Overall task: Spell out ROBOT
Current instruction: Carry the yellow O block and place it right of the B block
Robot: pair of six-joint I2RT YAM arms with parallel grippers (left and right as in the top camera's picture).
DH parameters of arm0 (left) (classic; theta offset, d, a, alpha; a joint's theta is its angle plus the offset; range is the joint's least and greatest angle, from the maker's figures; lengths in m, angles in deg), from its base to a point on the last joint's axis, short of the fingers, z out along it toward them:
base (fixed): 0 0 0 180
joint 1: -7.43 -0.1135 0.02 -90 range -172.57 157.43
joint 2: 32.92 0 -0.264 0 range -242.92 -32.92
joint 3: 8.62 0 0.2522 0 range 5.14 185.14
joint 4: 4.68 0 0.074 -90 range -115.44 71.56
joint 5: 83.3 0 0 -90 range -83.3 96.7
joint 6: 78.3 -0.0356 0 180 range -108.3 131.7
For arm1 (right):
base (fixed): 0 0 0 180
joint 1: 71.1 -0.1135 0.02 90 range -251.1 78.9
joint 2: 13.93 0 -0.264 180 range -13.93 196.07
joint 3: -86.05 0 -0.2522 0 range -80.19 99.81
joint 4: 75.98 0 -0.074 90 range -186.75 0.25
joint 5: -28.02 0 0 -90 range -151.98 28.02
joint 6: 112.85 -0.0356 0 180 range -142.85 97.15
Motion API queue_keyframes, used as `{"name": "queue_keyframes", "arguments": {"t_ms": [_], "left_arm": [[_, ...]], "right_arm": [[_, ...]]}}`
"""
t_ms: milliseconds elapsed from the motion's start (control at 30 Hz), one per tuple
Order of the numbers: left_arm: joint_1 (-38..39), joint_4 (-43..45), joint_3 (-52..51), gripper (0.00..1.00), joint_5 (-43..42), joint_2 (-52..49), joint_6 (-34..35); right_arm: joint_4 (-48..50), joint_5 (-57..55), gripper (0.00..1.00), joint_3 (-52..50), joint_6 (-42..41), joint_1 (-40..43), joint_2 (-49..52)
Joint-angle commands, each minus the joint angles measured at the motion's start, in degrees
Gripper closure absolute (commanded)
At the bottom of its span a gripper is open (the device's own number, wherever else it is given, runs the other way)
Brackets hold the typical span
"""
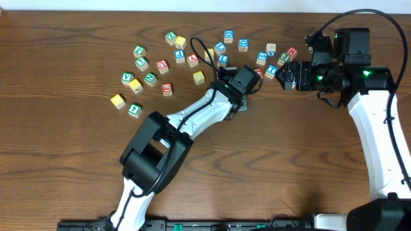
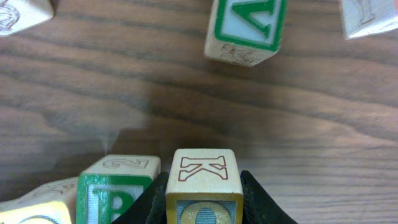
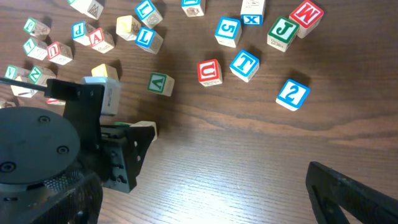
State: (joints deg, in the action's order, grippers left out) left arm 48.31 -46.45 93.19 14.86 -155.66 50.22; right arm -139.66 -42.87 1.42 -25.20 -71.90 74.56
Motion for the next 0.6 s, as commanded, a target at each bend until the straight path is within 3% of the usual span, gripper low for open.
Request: {"name": "queue_keyframes", "arguments": {"t_ms": [0,233,400,567], "left_arm": [[-0.6,-1.8,0.6,0.73,1.9,-0.2,1.2],[-0.6,-3.8,0.6,0.72,1.7,-0.1,1.3],[-0.6,-3.0,0.6,0.54,1.7,0.0,1.2],[-0.6,-2.4,0.6,0.51,1.8,0.2,1.2]], "right_arm": [[-0.1,0.3,0.01,1.2,0.3,0.7,0.0],[-0.1,0.3,0.01,1.2,0.3,0.7,0.0],[-0.1,0.3,0.01,1.2,0.3,0.7,0.0],[-0.1,0.3,0.01,1.2,0.3,0.7,0.0]]}}
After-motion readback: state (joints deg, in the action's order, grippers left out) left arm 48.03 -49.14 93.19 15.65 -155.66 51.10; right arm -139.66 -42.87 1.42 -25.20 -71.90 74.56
